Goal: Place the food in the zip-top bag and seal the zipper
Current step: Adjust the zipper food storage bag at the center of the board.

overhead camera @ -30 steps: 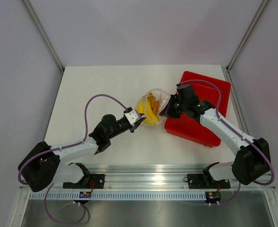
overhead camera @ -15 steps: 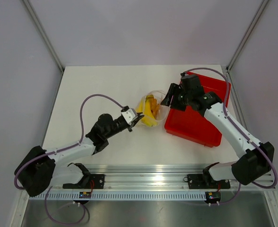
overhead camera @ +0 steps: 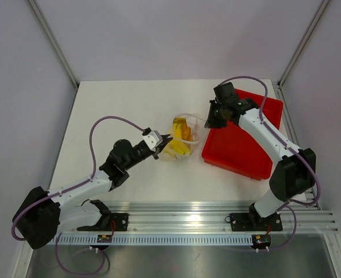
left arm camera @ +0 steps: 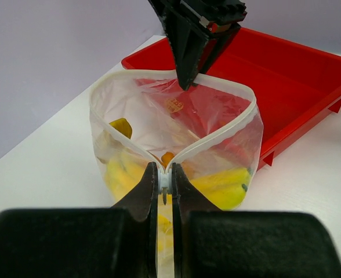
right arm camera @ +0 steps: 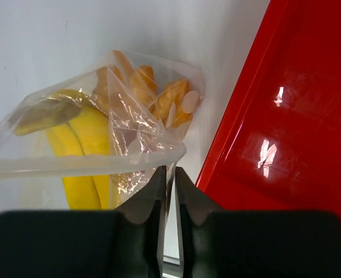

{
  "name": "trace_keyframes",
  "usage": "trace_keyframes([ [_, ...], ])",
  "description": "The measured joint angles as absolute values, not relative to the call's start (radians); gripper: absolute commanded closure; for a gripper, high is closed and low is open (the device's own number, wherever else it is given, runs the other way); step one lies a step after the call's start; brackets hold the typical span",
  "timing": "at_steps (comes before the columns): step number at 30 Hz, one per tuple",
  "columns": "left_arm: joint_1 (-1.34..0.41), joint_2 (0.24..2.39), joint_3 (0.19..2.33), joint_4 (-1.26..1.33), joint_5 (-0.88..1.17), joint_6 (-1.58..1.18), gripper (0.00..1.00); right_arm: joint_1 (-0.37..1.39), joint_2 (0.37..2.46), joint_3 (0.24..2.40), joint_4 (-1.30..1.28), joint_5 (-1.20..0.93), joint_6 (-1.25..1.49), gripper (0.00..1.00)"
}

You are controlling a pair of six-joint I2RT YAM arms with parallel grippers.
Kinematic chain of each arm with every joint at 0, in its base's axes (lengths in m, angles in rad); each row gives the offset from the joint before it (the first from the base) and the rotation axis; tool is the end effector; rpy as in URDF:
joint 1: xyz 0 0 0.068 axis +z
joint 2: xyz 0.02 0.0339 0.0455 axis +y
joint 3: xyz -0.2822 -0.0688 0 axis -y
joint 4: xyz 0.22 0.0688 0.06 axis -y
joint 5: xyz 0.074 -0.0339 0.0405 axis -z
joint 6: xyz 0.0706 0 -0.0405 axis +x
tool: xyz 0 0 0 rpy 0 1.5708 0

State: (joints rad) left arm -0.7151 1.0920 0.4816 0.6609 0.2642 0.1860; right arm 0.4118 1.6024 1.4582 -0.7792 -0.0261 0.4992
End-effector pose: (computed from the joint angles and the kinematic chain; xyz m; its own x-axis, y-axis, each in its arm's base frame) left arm 0.1741 -0.1756 0.2942 0.1909 0.0706 -0.9791 0.8085 0.5543 0.1976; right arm 0.3131 0.1388 0.3080 -0.8402 0.1552 -0.5195 -0.0140 0.9516 0.3070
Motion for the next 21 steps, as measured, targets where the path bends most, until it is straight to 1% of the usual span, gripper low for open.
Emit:
trace_keyframes([
  [1, -0.714, 1.090, 0.482, 0.657, 0.265, 0.186, 1.00, 0.412, 1.608, 1.458, -0.779, -0.030, 0.501, 0.95],
  [2, -0.713, 1.089, 0.482, 0.652, 0.265, 0.186, 1.00, 0.411, 1.610, 1.459, -0.779, -0.035, 0.505, 1.00],
  [5, -0.703, 1.088, 0.485, 0.631, 0.275, 0.199, 1.00, 0.409, 1.611, 1.496, -0.790, -0.036, 0.510, 1.00],
  [7, -0.676, 1.089, 0.529, 0.558, 0.303, 0.214, 1.00, 0.406, 1.629, 1.604, -0.837, -0.035, 0.506, 1.00],
  [11, -0.581, 1.084, 0.727, 0.415, 0.369, 0.233, 1.00, 0.404, 1.656, 1.901, -0.865, -0.055, 0.496, 1.00],
  [13, -0.550, 1.063, 0.824, 0.379, 0.385, 0.245, 1.00, 0.403, 1.622, 1.945, -0.826, -0.073, 0.496, 1.00],
  [15, -0.545, 1.023, 0.853, 0.384, 0.403, 0.246, 1.00, 0.403, 1.570, 1.904, -0.792, -0.084, 0.497, 1.00],
  [18, -0.546, 0.979, 0.801, 0.441, 0.440, 0.222, 1.00, 0.402, 1.517, 1.740, -0.736, -0.101, 0.509, 1.00],
  [21, -0.547, 1.009, 0.706, 0.481, 0.449, 0.191, 1.00, 0.401, 1.584, 1.619, -0.696, -0.126, 0.526, 1.00],
])
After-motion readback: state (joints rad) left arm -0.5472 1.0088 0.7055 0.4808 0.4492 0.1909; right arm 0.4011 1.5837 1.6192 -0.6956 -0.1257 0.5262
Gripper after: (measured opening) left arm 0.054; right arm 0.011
